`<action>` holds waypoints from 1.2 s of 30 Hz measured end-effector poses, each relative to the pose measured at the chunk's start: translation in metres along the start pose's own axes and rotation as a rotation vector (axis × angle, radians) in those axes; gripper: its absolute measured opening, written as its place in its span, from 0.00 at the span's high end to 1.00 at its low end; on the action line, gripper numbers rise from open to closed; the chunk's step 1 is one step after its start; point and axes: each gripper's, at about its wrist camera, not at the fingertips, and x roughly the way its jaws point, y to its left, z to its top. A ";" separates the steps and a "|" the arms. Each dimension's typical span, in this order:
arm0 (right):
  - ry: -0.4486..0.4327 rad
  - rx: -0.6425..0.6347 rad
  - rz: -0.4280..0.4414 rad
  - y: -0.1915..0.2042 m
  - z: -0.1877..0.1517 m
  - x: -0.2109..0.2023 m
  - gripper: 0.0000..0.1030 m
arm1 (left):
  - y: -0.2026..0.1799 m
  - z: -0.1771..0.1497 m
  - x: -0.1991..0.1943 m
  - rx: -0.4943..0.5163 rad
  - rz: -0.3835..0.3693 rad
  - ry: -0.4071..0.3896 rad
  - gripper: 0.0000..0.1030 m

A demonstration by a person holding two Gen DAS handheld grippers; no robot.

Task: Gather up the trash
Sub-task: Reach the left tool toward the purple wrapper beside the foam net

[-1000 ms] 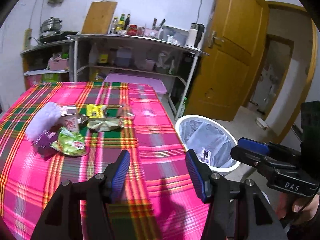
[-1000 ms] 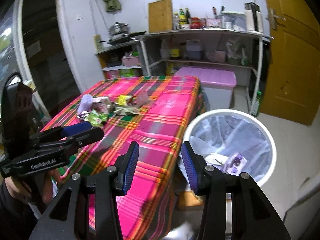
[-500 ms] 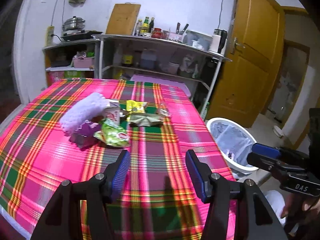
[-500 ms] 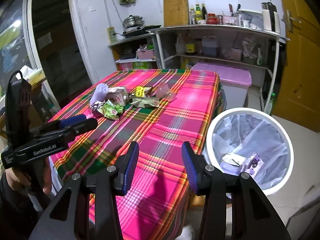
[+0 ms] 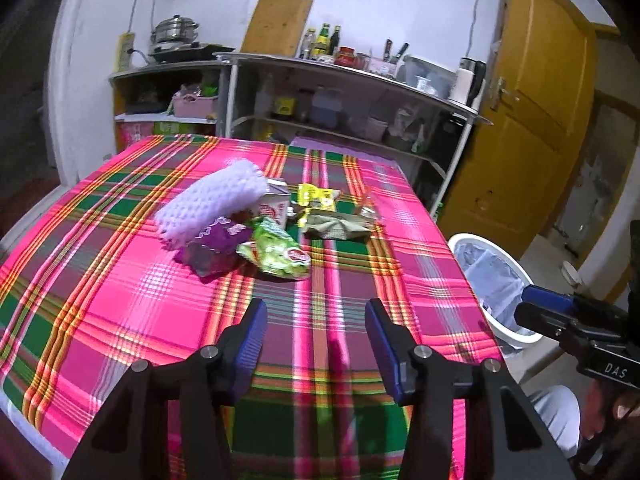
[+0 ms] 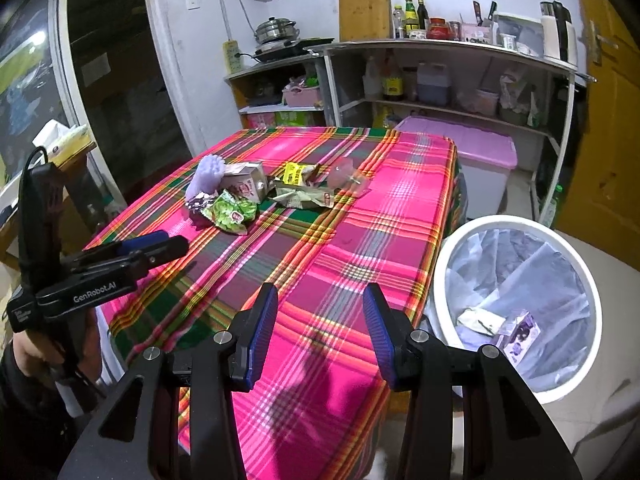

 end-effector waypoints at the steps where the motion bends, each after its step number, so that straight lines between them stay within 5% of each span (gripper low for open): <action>1: 0.001 0.001 -0.002 0.000 0.001 0.002 0.56 | 0.003 0.001 0.000 -0.009 0.007 0.002 0.50; 10: 0.022 -0.031 0.022 0.011 0.014 0.022 0.56 | 0.041 0.009 0.008 -0.064 0.096 -0.005 0.50; 29: 0.094 -0.062 0.038 0.030 0.028 0.071 0.56 | 0.069 0.046 0.061 0.023 0.063 0.039 0.51; 33: 0.103 -0.067 0.035 0.032 0.029 0.077 0.56 | 0.071 0.047 0.067 0.022 0.028 0.048 0.79; 36: 0.105 -0.078 0.034 0.036 0.032 0.079 0.56 | 0.071 0.045 0.065 0.016 0.007 0.038 0.88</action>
